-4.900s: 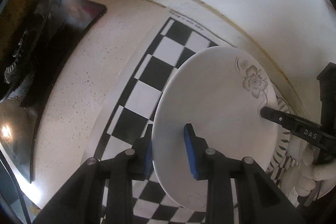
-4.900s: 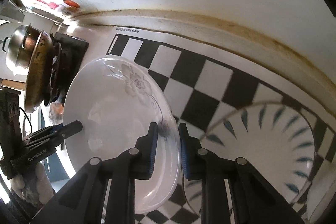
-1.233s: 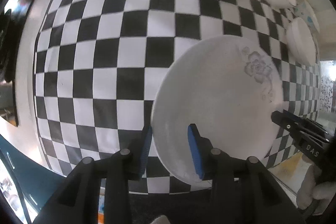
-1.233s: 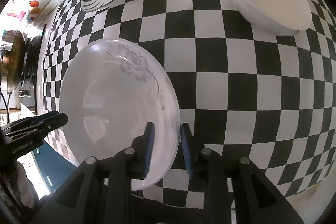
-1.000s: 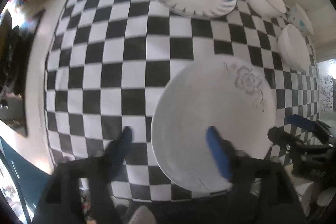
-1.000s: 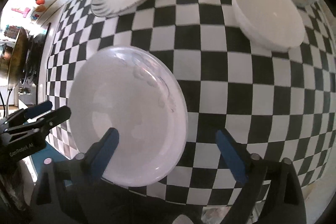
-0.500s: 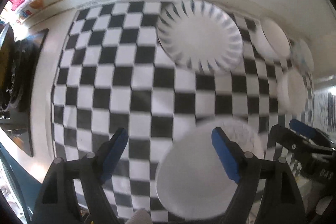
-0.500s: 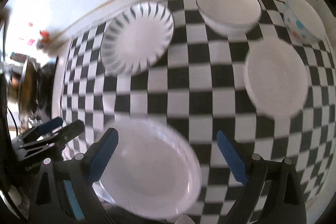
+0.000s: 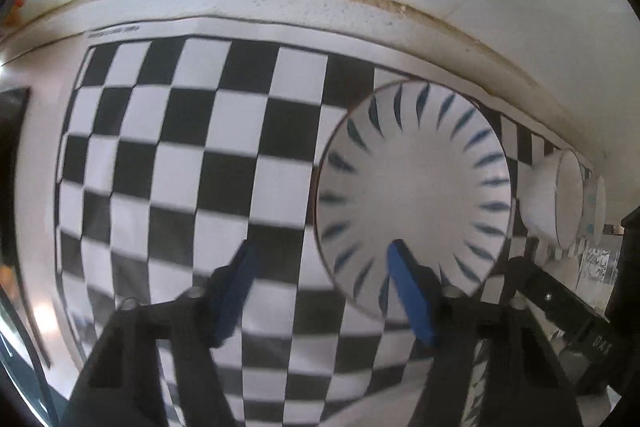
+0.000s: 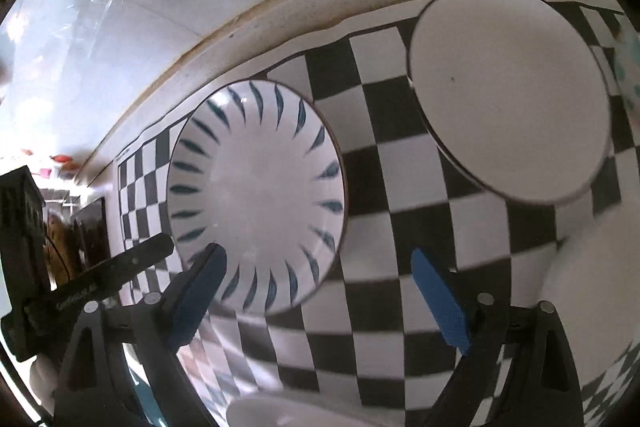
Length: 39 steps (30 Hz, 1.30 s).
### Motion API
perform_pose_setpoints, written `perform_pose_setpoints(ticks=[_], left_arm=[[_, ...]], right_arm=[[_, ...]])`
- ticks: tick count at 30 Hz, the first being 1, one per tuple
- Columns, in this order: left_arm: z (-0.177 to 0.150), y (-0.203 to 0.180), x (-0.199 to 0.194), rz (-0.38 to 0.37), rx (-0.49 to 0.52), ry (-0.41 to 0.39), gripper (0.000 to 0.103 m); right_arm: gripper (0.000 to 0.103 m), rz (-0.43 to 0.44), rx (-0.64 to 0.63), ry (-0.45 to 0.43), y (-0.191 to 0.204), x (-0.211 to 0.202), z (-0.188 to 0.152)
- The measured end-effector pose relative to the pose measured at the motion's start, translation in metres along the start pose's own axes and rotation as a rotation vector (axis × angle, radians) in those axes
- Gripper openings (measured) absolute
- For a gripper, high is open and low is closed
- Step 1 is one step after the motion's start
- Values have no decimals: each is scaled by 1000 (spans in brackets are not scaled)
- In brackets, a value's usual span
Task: Organize plates and bowls
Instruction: 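Grasp the blue-leaf striped plate rim with both tools, then lift the striped plate with both tools and carry it over the plate stack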
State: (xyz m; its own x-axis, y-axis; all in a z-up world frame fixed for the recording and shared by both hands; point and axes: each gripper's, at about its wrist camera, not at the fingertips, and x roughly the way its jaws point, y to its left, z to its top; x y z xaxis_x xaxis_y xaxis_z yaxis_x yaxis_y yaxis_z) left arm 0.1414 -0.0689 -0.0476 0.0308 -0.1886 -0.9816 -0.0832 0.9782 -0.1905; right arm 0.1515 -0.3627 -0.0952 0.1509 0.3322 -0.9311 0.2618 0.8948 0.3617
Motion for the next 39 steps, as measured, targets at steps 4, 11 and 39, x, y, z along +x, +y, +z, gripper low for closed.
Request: perform_pose_setpoints(ticks=[4,11,39], left_arm=[[18,-1,16,-12,22,38,46],[29,-8,37,-27,60,80,25],[-6,-18,5,-2,76,-29,23]], right_arm=[[69,-30,-14,6,4,15,14],[22,-76,-48,39,6,38,27],[11,-25,-144,-57,9,-12,0]])
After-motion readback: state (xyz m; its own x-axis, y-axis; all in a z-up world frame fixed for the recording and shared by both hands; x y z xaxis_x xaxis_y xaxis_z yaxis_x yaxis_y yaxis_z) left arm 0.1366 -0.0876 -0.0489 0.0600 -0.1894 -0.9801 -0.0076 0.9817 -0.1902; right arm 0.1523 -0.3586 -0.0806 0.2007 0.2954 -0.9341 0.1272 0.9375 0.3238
